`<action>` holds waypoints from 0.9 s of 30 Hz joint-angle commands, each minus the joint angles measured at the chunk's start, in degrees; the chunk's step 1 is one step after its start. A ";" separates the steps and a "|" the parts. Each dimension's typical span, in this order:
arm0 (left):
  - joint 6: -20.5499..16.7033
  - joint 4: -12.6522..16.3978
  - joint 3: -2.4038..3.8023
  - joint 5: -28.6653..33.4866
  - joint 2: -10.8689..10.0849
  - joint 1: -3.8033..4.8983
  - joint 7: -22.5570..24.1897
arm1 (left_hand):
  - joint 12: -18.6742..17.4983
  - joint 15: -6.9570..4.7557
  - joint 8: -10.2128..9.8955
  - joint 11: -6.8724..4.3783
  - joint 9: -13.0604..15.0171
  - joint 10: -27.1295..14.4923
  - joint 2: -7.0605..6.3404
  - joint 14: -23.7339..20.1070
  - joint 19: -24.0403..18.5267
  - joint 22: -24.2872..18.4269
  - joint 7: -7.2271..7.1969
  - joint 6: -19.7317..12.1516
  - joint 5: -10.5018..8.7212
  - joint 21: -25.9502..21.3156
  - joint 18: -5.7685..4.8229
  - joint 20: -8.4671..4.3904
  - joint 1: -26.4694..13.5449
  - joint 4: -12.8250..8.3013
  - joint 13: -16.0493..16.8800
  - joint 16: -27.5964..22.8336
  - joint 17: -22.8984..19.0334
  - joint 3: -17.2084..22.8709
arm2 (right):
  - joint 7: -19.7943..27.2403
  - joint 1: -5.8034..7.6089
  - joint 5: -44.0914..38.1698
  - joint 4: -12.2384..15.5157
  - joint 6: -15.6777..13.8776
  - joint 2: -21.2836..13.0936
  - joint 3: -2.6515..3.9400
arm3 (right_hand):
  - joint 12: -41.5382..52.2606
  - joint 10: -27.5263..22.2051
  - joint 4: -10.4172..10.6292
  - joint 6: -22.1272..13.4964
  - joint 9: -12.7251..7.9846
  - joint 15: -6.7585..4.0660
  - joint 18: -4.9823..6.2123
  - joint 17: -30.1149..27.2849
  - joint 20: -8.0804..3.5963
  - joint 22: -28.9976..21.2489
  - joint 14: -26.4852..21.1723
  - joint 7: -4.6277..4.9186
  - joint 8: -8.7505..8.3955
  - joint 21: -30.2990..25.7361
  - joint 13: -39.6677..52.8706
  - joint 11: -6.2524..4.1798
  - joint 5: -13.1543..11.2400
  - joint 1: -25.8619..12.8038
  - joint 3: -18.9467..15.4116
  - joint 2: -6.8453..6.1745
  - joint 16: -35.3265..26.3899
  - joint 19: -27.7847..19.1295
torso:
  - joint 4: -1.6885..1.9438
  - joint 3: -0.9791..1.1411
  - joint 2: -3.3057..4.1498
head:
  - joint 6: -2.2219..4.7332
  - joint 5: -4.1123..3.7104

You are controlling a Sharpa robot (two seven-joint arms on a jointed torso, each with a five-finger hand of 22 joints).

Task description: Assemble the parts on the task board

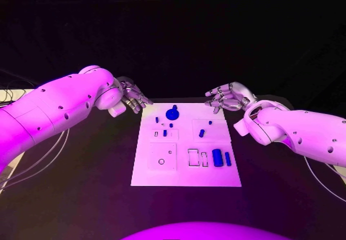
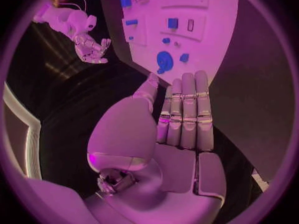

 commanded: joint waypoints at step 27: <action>5.68 -14.44 -3.92 -4.86 9.37 -1.14 0.18 | 18.54 -4.85 5.10 -4.86 1.99 6.75 -6.19 8.31 5.14 24.69 -2.96 5.72 -0.38 28.87 0.87 -5.28 -10.94 11.97 11.45 27.02 18.07 4.60 | 1.33 -0.04 0.59 0.31 -0.91 0.40 0.04 | -0.20 -0.16 -1.04 0.18 -0.04 -0.03 -0.72 -0.15 0.02 0.95 -0.18 0.26 -0.25 0.90 -0.13 -0.19 0.39 0.13 0.19 0.14 -0.14 -0.74 | -0.79 -0.05 1.44 | 0.97 0.87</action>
